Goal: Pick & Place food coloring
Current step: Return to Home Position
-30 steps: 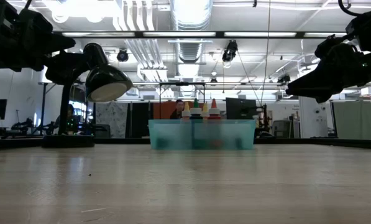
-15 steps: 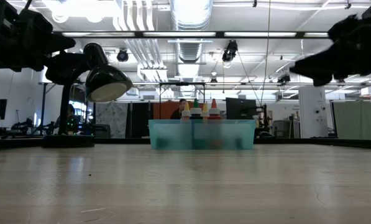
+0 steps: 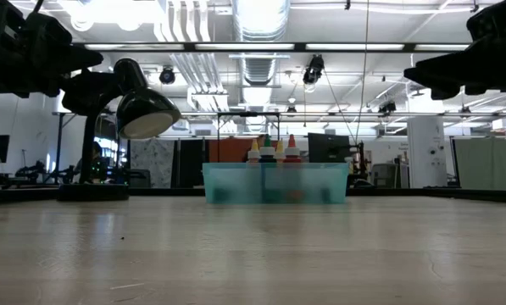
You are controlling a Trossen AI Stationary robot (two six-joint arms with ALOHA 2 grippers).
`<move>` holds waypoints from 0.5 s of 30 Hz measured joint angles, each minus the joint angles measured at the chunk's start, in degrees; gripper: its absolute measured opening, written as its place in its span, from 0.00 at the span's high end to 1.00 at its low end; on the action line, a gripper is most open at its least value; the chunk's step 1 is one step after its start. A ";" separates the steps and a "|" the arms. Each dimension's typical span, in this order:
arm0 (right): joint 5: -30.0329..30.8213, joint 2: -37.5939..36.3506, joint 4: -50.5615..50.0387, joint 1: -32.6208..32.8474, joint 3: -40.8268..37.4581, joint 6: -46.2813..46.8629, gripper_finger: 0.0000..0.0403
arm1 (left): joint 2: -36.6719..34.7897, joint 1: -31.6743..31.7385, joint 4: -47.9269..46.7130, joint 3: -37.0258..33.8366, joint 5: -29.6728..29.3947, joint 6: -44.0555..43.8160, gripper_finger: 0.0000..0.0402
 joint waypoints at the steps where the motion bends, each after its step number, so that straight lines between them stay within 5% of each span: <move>1: -0.12 0.01 -0.08 0.11 0.00 0.00 0.59 | 0.03 0.00 0.02 0.00 0.00 0.00 0.45; 15: -1.82 0.42 -0.38 0.20 0.00 -0.91 0.59 | 0.09 -0.01 0.04 0.00 0.00 0.00 0.45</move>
